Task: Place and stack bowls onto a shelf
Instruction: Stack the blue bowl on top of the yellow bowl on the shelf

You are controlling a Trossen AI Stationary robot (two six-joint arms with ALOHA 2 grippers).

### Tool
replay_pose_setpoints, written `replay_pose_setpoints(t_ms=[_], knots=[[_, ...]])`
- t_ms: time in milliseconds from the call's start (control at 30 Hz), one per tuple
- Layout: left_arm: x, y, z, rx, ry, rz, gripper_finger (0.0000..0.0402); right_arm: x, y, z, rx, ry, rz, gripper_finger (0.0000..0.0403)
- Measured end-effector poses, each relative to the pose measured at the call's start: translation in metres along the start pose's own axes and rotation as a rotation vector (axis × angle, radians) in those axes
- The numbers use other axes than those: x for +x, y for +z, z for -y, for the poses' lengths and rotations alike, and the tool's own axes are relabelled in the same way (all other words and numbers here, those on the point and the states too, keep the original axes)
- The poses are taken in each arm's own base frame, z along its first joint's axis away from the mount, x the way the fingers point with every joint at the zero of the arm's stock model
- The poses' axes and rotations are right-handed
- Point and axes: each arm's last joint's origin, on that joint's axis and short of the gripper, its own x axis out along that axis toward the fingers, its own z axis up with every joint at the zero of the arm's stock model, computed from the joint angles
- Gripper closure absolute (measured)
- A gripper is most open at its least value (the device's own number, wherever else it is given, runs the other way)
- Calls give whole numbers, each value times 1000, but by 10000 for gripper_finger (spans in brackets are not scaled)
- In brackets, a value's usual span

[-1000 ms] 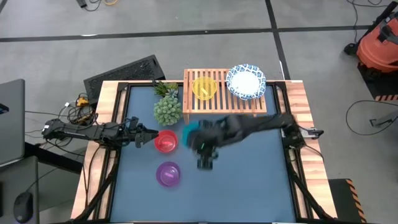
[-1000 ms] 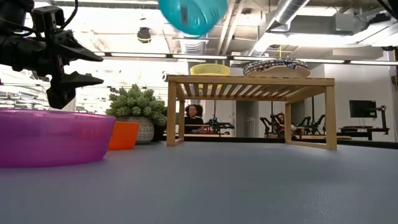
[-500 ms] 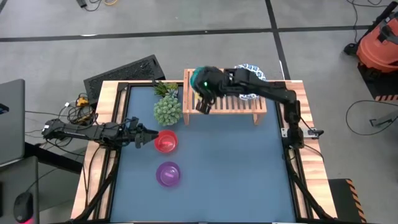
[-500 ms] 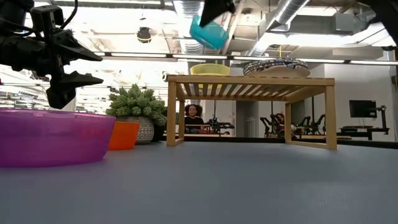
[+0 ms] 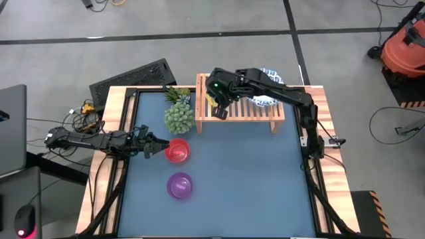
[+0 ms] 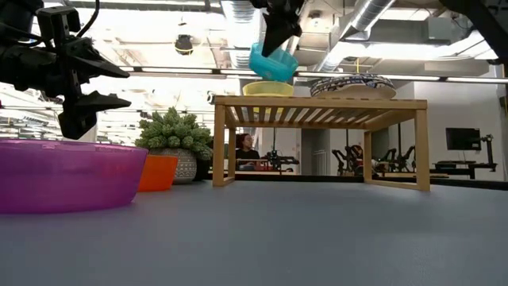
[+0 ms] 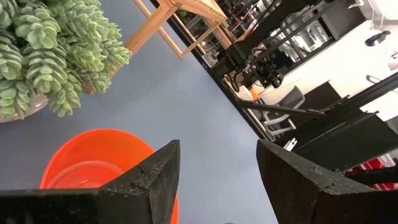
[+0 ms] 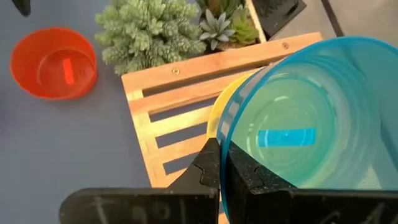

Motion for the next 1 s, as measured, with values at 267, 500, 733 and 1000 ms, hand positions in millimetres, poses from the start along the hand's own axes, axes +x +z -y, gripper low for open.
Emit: replay_pose_setpoints(t_ms=[267,500,733,1000], knots=[[0,0,0,-1,4,6,205,2,-1,6,-25,-8,-6,380],[0,0,0,-2,5,8,205,9,0,15,-31,-23,-12,380],[0,0,0,-25,8,14,205,39,0,11,-72,-2,-87,380],[0,0,0,-32,8,14,205,57,-2,9,-110,9,-137,380]])
